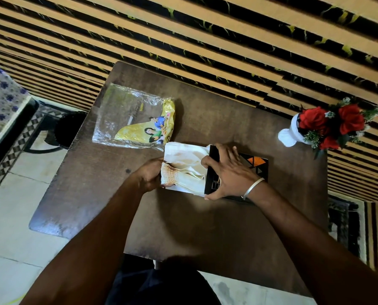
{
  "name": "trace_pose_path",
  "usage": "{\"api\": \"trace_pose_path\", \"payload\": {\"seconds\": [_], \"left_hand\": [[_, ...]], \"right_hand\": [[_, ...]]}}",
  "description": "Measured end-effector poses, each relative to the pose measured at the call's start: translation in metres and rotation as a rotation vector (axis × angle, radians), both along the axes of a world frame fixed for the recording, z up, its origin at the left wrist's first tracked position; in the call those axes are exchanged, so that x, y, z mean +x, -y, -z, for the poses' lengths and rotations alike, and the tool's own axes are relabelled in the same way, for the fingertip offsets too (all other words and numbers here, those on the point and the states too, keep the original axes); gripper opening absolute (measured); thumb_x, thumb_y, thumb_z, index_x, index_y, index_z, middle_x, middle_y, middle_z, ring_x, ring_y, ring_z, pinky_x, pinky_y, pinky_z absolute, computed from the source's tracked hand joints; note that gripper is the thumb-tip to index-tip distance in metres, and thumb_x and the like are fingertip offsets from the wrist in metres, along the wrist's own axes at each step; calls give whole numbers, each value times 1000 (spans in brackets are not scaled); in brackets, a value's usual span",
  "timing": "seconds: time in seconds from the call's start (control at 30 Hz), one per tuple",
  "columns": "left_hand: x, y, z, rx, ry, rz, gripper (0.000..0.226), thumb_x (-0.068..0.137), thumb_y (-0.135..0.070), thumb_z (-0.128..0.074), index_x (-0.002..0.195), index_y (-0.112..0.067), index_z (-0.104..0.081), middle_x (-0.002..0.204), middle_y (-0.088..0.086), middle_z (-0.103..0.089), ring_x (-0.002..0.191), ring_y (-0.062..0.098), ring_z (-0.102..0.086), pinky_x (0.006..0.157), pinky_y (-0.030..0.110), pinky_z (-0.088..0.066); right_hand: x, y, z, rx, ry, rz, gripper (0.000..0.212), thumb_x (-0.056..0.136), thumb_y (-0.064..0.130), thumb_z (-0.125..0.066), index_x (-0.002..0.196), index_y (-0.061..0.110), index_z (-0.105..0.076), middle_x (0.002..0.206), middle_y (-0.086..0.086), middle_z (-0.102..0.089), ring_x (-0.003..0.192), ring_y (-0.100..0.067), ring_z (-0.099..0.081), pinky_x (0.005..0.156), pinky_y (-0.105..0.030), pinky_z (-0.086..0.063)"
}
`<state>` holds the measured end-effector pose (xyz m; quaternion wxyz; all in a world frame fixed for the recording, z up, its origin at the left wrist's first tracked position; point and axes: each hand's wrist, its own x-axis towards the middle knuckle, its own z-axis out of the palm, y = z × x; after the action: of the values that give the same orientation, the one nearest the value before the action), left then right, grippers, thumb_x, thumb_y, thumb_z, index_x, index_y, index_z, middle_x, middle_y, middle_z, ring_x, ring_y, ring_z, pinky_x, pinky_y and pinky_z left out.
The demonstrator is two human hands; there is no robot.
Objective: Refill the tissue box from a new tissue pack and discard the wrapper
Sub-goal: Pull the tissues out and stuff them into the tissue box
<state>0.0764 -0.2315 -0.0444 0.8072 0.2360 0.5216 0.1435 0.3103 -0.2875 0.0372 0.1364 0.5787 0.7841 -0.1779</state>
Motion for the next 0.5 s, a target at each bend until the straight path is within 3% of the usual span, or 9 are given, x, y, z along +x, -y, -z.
{"api": "trace_pose_path", "payload": {"seconds": [0.1, 0.4, 0.43, 0.5], "left_hand": [[1, 0, 0, -13, -7, 2, 24, 100, -14, -48, 90, -10, -69, 70, 5, -76, 57, 16, -72, 48, 25, -57], [1, -2, 6, -20, -57, 22, 24, 100, -11, -46, 90, -8, -67, 67, 7, -75, 56, 17, -72, 48, 26, -58], [1, -1, 5, -19, -46, 16, 21, 99, -10, -47, 92, -7, -67, 73, 10, -76, 61, 20, -73, 51, 30, -59], [0, 1, 6, 1, 1, -1, 20, 94, -3, -52, 104, -4, -69, 94, 19, -76, 82, 32, -73, 73, 45, -62]], "right_hand": [[0, 0, -1, 2, 2, -8, 91, 49, 72, -76, 117, 33, -30, 144, -17, -25, 133, -42, -33, 118, -63, -17], [-1, -3, 1, -19, 33, -17, 92, 50, 73, -76, 116, 30, -29, 145, -18, -23, 136, -44, -30, 119, -64, -15], [-1, -3, 2, -20, 29, -16, 91, 49, 73, -76, 116, 31, -31, 145, -18, -23, 136, -43, -29, 119, -64, -15], [-1, -2, 4, -11, 17, -8, 92, 48, 74, -75, 120, 33, -34, 146, -16, -23, 137, -41, -28, 119, -64, -14]]}}
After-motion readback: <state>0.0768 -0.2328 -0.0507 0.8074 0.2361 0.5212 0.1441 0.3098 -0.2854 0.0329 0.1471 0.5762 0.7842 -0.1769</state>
